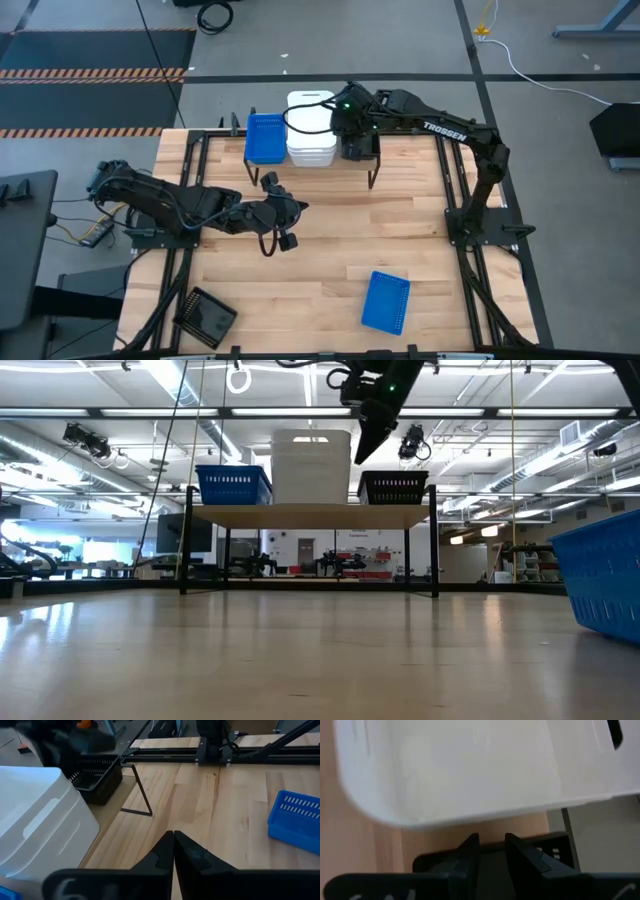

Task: Stack baskets on shelf by color
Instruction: Stack the white bin into the white bin on the shelf, then stack the black bin into the black bin on the shelf

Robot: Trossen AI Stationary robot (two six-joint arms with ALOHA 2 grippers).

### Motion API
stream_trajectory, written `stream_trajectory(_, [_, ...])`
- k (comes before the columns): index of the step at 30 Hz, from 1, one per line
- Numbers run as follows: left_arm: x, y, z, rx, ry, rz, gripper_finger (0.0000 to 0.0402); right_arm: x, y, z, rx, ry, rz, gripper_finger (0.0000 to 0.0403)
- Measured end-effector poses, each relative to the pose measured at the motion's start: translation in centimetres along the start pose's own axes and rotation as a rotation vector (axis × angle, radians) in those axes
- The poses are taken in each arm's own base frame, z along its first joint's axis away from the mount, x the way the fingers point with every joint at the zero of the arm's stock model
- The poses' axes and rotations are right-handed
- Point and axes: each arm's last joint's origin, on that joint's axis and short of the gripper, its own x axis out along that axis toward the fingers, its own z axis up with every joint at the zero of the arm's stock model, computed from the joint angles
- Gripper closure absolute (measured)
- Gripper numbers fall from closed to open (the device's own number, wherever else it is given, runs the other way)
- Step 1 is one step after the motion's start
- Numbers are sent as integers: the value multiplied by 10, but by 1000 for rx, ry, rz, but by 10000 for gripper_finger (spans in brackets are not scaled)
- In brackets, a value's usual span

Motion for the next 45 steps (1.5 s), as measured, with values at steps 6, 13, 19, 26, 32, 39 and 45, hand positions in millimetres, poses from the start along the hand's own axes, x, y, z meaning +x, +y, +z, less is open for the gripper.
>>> stream_trajectory(6, [0,1,-1,8,12,4,387,-29,1,-10,83,0,56,302])
stream_trajectory(13, [0,0,-1,5,6,3,383,-47,32,-18,146,117,162,302])
stream_trajectory(19, [7,-5,-5,1,47,-35,383,-33,95,-26,11,226,277,302])
stream_trajectory(26, [1,-23,-32,-115,370,-340,356,-17,171,-39,-144,193,368,302])
stream_trajectory(32, [-22,-39,-58,-304,645,-256,338,4,222,-53,-209,18,508,302])
stream_trajectory(39, [-51,-64,-77,-612,926,-201,345,26,257,-79,-232,-68,578,302])
stream_trajectory(45, [-74,-91,-92,-809,1107,-133,347,43,276,-109,-222,-76,596,302])
